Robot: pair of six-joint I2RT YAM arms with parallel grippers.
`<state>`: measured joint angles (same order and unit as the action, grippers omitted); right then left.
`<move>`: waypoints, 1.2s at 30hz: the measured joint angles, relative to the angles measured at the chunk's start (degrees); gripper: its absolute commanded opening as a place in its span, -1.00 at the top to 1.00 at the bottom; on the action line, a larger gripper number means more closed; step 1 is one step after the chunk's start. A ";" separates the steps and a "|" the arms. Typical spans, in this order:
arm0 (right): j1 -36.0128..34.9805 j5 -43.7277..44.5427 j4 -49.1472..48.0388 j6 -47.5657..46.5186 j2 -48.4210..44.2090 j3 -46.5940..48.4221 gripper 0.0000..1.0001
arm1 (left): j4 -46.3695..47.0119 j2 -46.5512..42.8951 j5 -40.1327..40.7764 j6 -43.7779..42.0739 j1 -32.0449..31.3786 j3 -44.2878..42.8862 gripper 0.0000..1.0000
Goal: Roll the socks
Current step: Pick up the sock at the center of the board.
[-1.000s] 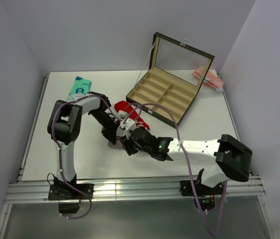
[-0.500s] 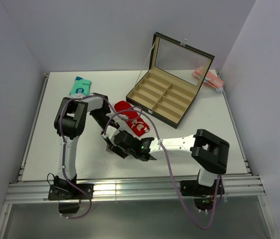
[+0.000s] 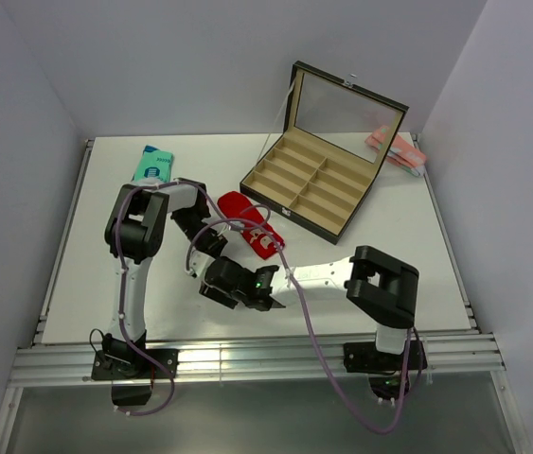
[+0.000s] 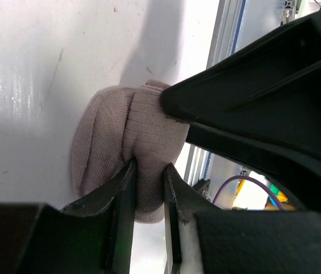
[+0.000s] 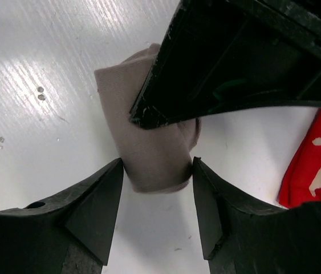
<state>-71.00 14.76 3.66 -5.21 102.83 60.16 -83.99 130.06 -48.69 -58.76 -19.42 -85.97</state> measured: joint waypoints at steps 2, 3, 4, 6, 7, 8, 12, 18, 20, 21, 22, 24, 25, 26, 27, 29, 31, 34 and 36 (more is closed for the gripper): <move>-0.11 0.28 0.33 -0.31 0.96 0.85 -0.18 | -0.37 0.28 0.04 0.00 0.00 -0.04 0.99; -0.22 0.44 0.46 -0.52 1.62 1.31 -0.18 | -0.55 0.46 0.04 0.00 0.00 -0.17 0.99; -0.37 0.68 0.55 -0.72 2.27 1.68 -0.18 | -0.76 0.68 0.04 0.02 0.00 -0.37 0.99; -0.61 1.14 0.94 -1.25 3.37 2.25 -0.18 | -1.11 1.03 0.09 0.17 0.00 -0.61 0.99; -0.70 1.38 1.18 -1.53 3.91 2.56 -0.18 | -1.27 1.14 0.13 0.26 0.00 -0.66 0.99; -0.76 1.64 1.40 -1.77 4.33 2.82 -0.18 | -1.36 1.20 0.17 0.44 0.00 -0.68 0.99; -0.98 2.34 1.57 -2.29 5.27 3.41 -0.18 | -1.90 1.81 0.48 1.27 0.00 -0.92 0.99; -1.25 3.06 1.64 -2.69 6.60 4.85 -0.01 | -2.58 2.27 1.20 2.10 0.00 -0.96 0.94; -1.53 3.10 2.05 -2.91 7.28 5.77 0.21 | -2.82 2.38 1.73 2.45 0.02 -1.01 0.91; -1.68 3.04 2.36 -2.97 7.58 6.05 0.48 | -2.93 2.40 1.86 2.51 0.07 -1.03 0.83; -1.84 3.06 2.67 -3.17 7.76 6.29 0.66 | -2.97 2.40 1.99 2.54 0.11 -1.03 0.78; -1.97 3.23 2.86 -3.19 7.85 6.34 1.00 | -2.99 2.29 1.95 2.51 0.22 -1.03 0.67; -1.99 3.32 2.84 -3.02 7.85 6.34 1.00 | -2.95 2.19 1.92 2.54 0.26 -1.03 0.61; -1.97 3.34 2.82 -2.91 7.85 6.34 1.00 | -2.91 2.03 1.95 2.54 0.28 -1.03 0.54; -1.92 3.37 2.80 -2.73 7.85 6.34 1.00 | -2.82 1.79 1.97 2.54 0.39 -1.05 0.50; -1.66 3.17 2.58 -2.40 7.85 6.34 1.00 | -2.47 1.25 1.99 2.56 0.61 -1.18 0.43; -0.96 2.91 2.10 -1.90 7.76 6.25 1.00 | -1.73 0.28 1.99 2.56 0.96 -1.64 0.38; 0.98 2.08 0.83 -1.20 7.50 5.88 1.00 | 0.04 -1.25 1.40 2.78 2.08 -3.45 0.35; 2.54 0.94 0.28 -0.50 6.80 5.35 1.00 | 1.31 -2.10 0.52 3.08 2.99 -5.09 0.36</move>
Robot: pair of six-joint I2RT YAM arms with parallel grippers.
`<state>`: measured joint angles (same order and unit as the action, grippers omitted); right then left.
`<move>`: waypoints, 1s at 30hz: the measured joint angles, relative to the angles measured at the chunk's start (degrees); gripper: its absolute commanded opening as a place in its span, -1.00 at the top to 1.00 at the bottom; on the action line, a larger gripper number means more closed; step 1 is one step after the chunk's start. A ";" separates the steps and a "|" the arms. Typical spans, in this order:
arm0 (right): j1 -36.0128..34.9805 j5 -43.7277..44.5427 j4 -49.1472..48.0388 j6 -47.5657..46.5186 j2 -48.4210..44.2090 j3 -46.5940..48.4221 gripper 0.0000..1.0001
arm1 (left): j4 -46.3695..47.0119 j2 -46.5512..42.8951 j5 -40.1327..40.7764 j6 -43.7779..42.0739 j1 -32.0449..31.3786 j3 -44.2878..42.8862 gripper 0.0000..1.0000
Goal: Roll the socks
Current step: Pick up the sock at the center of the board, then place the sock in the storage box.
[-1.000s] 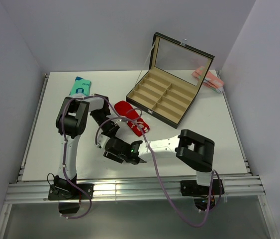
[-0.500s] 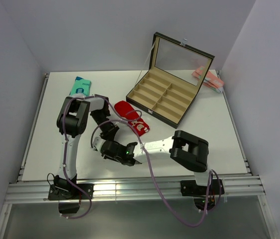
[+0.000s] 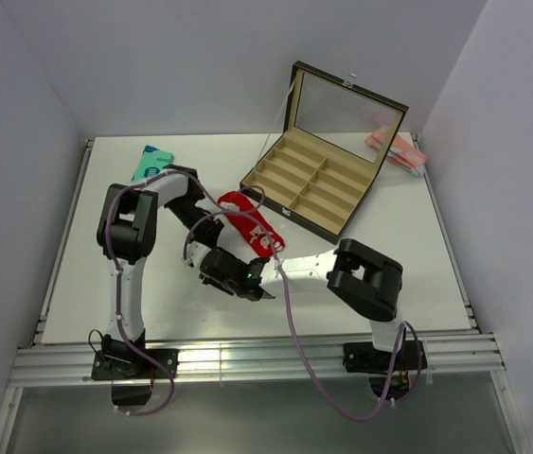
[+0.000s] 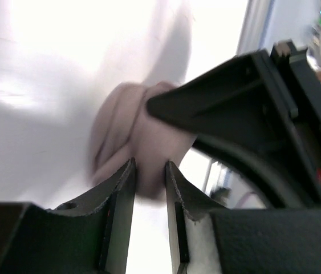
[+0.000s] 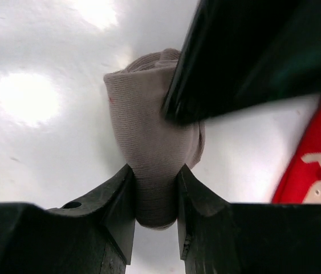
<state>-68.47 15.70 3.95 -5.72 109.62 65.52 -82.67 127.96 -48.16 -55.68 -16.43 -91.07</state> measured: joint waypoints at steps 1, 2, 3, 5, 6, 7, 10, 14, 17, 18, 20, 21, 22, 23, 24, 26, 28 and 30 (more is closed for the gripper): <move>0.87 -0.61 0.02 0.33 -0.44 -0.35 1.00 | 0.52 -0.35 -0.22 0.15 0.50 -0.92 0.36; 1.73 -1.20 0.28 0.68 -1.03 -0.79 1.00 | 1.22 -0.79 -0.48 0.48 1.18 -1.99 0.36; 2.29 -1.77 0.46 0.94 -1.57 -1.22 1.00 | 1.99 -1.36 -0.63 0.83 2.05 -3.15 0.37; 3.26 -3.37 1.25 1.66 -3.02 -2.38 1.00 | 3.34 -2.34 -0.96 1.49 4.00 -5.40 0.38; 3.58 -4.13 1.55 1.90 -3.72 -2.82 1.00 | 3.76 -2.73 -1.18 1.66 4.85 -6.29 0.39; 4.04 -5.16 1.84 2.29 -4.57 -3.32 1.00 | 4.20 -3.17 -1.46 2.05 5.81 -7.43 0.40; 5.62 -8.35 2.73 3.26 -6.86 -3.76 1.00 | 4.85 -4.59 -1.92 3.19 8.55 -9.79 0.43; 9.27 -11.65 3.30 4.02 -10.58 -3.76 1.00 | 5.46 -6.82 -2.56 4.68 10.64 -12.09 0.45; 12.92 -12.79 3.91 4.33 -14.01 -3.72 1.00 | 5.55 -8.92 -3.23 5.51 11.34 -12.48 0.45; 13.97 -12.98 4.15 4.33 -14.78 -3.69 1.00 | 5.53 -9.55 -3.32 5.68 11.47 -12.48 0.45; 16.48 -13.27 4.83 4.24 -16.33 -3.45 1.00 | 5.53 -10.82 -3.56 5.88 11.65 -12.48 0.46; 17.70 -13.22 5.33 4.11 -16.94 -3.23 1.00 | 5.51 -11.39 -3.65 5.88 11.69 -12.48 0.46; 18.82 -13.16 5.95 3.82 -17.51 -3.02 1.00 | 5.51 -11.89 -3.67 5.88 11.69 -12.46 0.46; 19.89 -12.83 6.56 3.50 -18.14 -2.75 1.00 | 5.51 -12.24 -3.72 5.88 11.69 -12.46 0.46; 20.83 -12.33 7.08 3.19 -18.71 -2.58 1.00 | 5.51 -12.50 -3.72 5.88 11.69 -12.46 0.46; 22.93 -10.80 8.59 2.29 -20.13 -1.75 1.00 | 5.51 -13.03 -3.91 5.88 11.76 -12.44 0.47; 24.94 -7.93 9.53 0.98 -21.40 -0.59 1.00 | 5.53 -13.33 -4.09 5.90 11.89 -12.35 0.47; 27.28 -4.17 9.53 -0.72 -22.47 0.50 1.00 | 5.51 -13.88 -4.20 5.92 12.07 -12.04 0.47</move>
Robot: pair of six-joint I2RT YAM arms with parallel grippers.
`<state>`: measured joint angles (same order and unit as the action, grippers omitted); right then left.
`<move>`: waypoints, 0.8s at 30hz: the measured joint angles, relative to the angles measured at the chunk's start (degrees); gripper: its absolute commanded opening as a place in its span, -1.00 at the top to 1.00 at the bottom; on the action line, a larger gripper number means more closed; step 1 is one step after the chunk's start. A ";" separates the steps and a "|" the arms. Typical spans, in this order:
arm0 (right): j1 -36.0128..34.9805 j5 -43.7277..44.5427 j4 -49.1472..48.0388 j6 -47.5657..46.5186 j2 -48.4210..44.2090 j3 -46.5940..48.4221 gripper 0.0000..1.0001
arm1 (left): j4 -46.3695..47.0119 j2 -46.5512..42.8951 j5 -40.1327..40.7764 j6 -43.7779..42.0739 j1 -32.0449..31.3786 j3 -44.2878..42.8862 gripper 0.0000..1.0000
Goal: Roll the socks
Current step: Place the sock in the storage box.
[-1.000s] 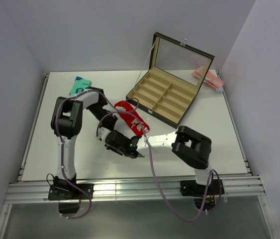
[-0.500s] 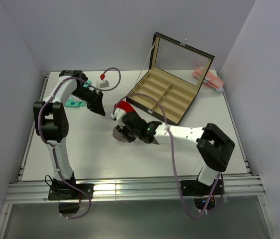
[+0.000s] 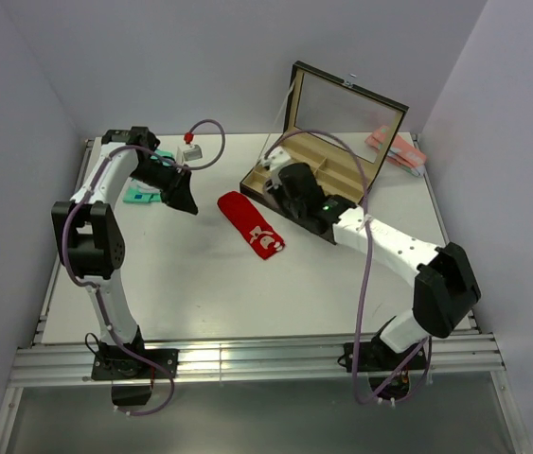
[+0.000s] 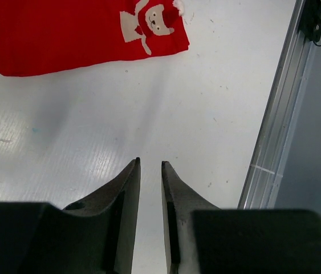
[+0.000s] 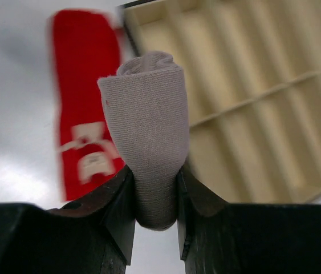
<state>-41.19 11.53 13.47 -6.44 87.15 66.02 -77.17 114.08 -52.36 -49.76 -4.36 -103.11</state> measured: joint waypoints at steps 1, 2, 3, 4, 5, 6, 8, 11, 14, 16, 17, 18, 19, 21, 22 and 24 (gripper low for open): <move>1.36 2.27 -0.28 -1.01 -0.46 0.42 1.00 | -0.02 -0.28 -0.13 0.00 0.07 0.11 0.47; 3.08 4.46 -0.83 -2.25 -0.90 0.70 1.00 | 0.07 -0.57 -0.31 0.00 0.13 0.26 0.47; 4.81 6.45 -1.60 -3.37 -1.20 0.76 1.00 | -0.02 -0.92 -0.33 -0.02 0.22 0.46 0.47; 6.32 8.00 -2.47 -4.35 -1.29 0.76 1.00 | -0.02 -1.18 -0.35 -0.02 0.28 0.57 0.47; 8.09 9.46 -3.43 -5.64 -1.29 0.76 1.00 | 0.00 -1.38 -0.37 -0.02 0.37 0.63 0.47; 9.94 11.21 -4.39 -7.17 -1.14 0.76 1.00 | -0.02 -1.55 -0.42 -0.02 0.48 0.66 0.47; 12.50 14.08 -6.36 -9.84 -0.59 0.76 1.00 | -0.02 -1.77 -0.52 -0.02 0.70 0.68 0.47; 15.89 17.99 -10.91 -15.06 1.22 0.70 1.00 | 0.00 -1.90 -0.81 -0.09 1.20 0.70 0.47; 18.40 20.74 -15.45 -20.48 4.13 0.92 1.00 | 0.00 -2.16 -0.81 -0.15 1.75 0.76 0.47; 19.63 21.75 -17.38 -23.34 6.73 1.88 1.00 | 0.00 -2.45 -0.79 -0.22 2.03 0.76 0.47; 20.13 22.14 -18.75 -25.05 8.52 2.32 1.00 | 0.00 -2.58 -0.79 -0.22 2.16 0.76 0.47; 20.52 22.45 -19.76 -26.23 9.73 2.45 1.00 | 0.00 -2.64 -0.79 -0.22 2.23 0.76 0.47; 20.92 22.64 -20.59 -27.36 10.78 2.45 1.00 | 0.00 -2.73 -0.79 -0.22 2.29 0.76 0.47; 21.51 23.34 -22.21 -29.62 12.81 2.45 1.00 | 0.00 -2.73 -0.81 -0.20 2.32 0.76 0.47; 21.84 23.67 -23.69 -30.82 13.86 2.45 1.00 | 0.00 -2.73 -0.85 -0.20 2.29 0.76 0.47; 22.38 23.74 -25.79 -32.57 15.69 2.45 1.00 | 0.00 -2.73 -1.09 -0.20 2.29 0.76 0.47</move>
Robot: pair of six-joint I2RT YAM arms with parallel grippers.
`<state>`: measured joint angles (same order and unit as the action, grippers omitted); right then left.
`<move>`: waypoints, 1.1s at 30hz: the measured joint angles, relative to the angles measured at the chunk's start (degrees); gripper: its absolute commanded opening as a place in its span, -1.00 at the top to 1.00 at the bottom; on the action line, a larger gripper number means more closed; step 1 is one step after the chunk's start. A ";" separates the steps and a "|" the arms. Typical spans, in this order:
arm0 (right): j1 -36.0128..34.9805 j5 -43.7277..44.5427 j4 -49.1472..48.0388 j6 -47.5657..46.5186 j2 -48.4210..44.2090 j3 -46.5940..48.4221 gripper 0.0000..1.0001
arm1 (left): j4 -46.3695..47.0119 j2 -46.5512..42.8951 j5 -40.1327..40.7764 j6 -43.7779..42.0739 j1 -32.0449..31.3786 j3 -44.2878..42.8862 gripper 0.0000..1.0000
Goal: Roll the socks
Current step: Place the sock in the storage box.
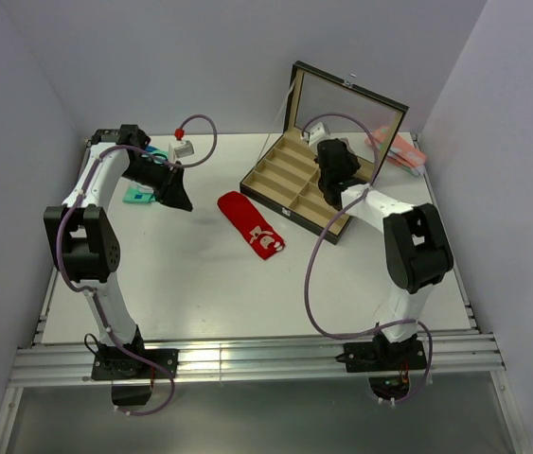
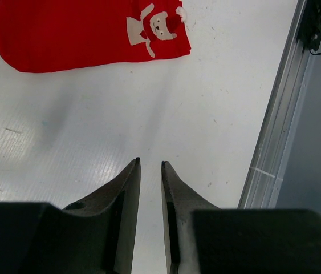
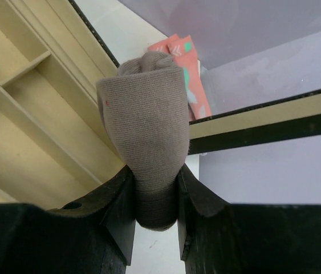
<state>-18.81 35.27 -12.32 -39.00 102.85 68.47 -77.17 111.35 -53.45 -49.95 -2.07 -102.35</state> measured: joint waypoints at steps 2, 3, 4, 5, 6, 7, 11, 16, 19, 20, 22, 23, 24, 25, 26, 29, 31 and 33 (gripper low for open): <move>0.48 -0.39 -0.68 -0.57 1.16 0.00 1.00 | 0.02 0.00 -0.26 0.11 0.00 0.00 0.47; 0.74 -0.61 -0.76 -0.74 1.55 0.00 1.00 | 0.04 0.00 -0.28 0.11 0.00 0.00 0.47; 1.05 -0.94 -0.83 -0.92 1.95 0.00 1.00 | 0.07 0.00 -0.28 0.13 0.00 0.00 0.47; 1.40 -1.27 -0.94 -0.98 2.25 0.00 1.00 | 0.04 0.02 -0.31 0.11 0.00 0.00 0.47; 1.70 -1.73 -0.92 -1.01 2.49 0.00 1.00 | 0.04 0.04 -0.33 0.11 0.00 0.00 0.47; 1.99 -2.23 -0.66 -0.98 2.69 0.00 1.00 | 0.02 0.13 -0.39 0.11 0.00 0.00 0.47; 3.17 -4.96 1.36 -0.57 3.23 0.33 1.00 | 0.00 0.85 -0.70 0.13 0.00 0.00 0.47; 3.56 -7.15 4.44 0.66 4.26 1.53 1.00 | 0.00 1.90 -0.76 0.13 0.00 0.00 0.47; 3.61 -8.02 5.84 1.36 5.44 2.27 1.00 | 0.00 2.19 -0.76 0.13 0.00 0.00 0.47; 3.63 -8.28 6.43 1.70 6.01 2.49 1.00 | 0.02 2.21 -0.79 0.11 0.00 -0.02 0.47; 3.69 -8.96 7.52 2.16 6.95 2.78 1.00 | 0.00 2.21 -0.79 0.11 0.00 -0.13 0.47; 3.72 -9.29 7.93 2.40 7.34 2.80 1.00 | 0.02 2.21 -0.79 0.11 0.00 -0.22 0.47; 3.76 -9.73 8.55 2.71 7.76 2.80 1.00 | 0.02 2.21 -0.76 0.09 0.00 -0.22 0.47; 3.82 -10.10 9.20 3.02 8.07 2.80 1.00 | 0.00 2.21 -0.79 0.09 0.00 -0.22 0.47; 3.87 -10.49 9.86 3.26 8.24 2.80 1.00 | 0.00 2.21 -0.76 0.09 0.00 -0.22 0.47; 3.98 -11.43 11.10 4.02 8.35 2.93 1.00 | 0.00 2.21 -0.74 0.09 0.00 -0.22 0.47; 4.02 -11.93 12.31 4.63 8.35 3.56 1.00 | 0.00 2.21 -0.74 0.04 0.00 -0.22 0.47; 4.15 -12.61 13.77 5.20 8.35 4.46 1.00 | 0.02 2.21 -0.74 -0.02 0.00 -0.22 0.47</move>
<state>-14.66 22.65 1.45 -33.80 111.20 72.93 -77.14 113.56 -54.19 -49.98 -2.07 -102.56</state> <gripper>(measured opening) 0.350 0.266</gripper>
